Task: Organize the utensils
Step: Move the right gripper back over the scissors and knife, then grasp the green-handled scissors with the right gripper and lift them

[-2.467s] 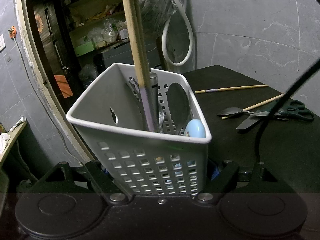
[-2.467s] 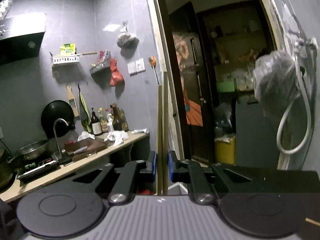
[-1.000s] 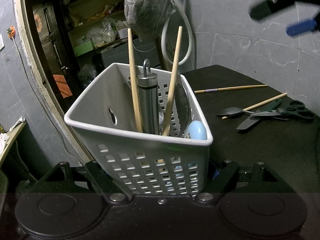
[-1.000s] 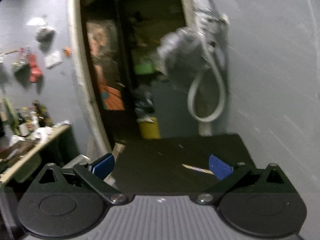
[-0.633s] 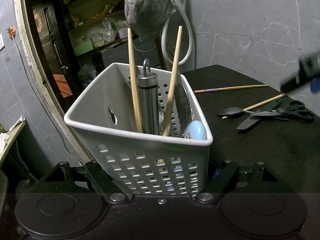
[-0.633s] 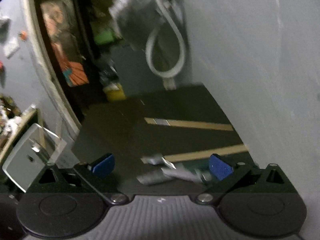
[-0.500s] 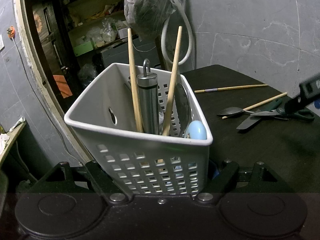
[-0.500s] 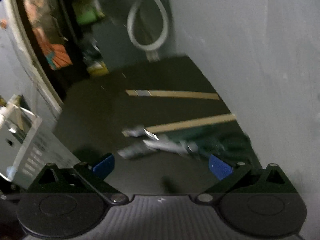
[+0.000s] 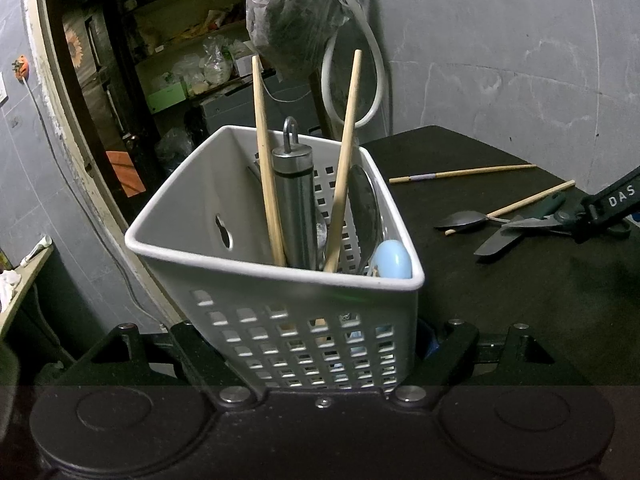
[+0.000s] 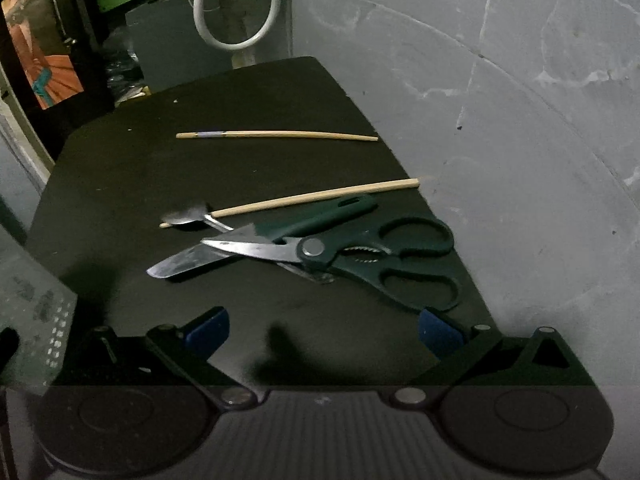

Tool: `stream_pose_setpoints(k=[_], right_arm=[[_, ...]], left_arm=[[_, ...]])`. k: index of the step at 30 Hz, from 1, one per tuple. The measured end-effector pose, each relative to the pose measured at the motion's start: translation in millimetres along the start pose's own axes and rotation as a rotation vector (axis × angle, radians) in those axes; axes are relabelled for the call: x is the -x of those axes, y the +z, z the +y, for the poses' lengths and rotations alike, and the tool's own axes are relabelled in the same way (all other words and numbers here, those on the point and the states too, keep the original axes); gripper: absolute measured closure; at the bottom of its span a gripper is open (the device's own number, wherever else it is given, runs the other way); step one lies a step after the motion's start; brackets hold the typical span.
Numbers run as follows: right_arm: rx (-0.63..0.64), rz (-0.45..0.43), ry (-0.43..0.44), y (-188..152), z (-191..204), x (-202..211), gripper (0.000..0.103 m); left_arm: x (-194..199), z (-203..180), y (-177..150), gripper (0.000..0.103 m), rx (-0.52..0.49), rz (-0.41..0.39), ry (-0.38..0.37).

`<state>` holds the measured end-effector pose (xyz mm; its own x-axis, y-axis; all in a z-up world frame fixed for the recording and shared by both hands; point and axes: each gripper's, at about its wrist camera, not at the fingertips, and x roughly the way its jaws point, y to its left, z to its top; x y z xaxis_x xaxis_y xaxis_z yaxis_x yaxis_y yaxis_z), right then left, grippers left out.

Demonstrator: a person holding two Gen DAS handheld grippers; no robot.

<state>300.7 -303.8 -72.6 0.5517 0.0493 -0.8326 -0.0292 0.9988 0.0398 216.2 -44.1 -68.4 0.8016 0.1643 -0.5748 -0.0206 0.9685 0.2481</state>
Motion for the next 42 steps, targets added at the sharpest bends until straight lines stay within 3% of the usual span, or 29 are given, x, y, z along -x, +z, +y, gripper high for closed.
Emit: stream_pose_setpoints(k=[9,21,30,42], right_arm=[[0.066,-0.097,0.055,3,-9,-17,0.0],[0.167,-0.128,0.123,-6,-23,-33,0.0],[0.192,-0.076,0.178,-16,-31,-41,0.001],[0.2,0.018,0.29,-42,-20,-14,0.001]], left_arm=[[1,0,0,0.018,0.0,0.0,0.0],[1,0,0,0.018,-0.002,0.0,0.0],[1,0,0,0.018,-0.002,0.0,0.0],[2,0,-1,0.018,-0.002,-0.001,0.0]])
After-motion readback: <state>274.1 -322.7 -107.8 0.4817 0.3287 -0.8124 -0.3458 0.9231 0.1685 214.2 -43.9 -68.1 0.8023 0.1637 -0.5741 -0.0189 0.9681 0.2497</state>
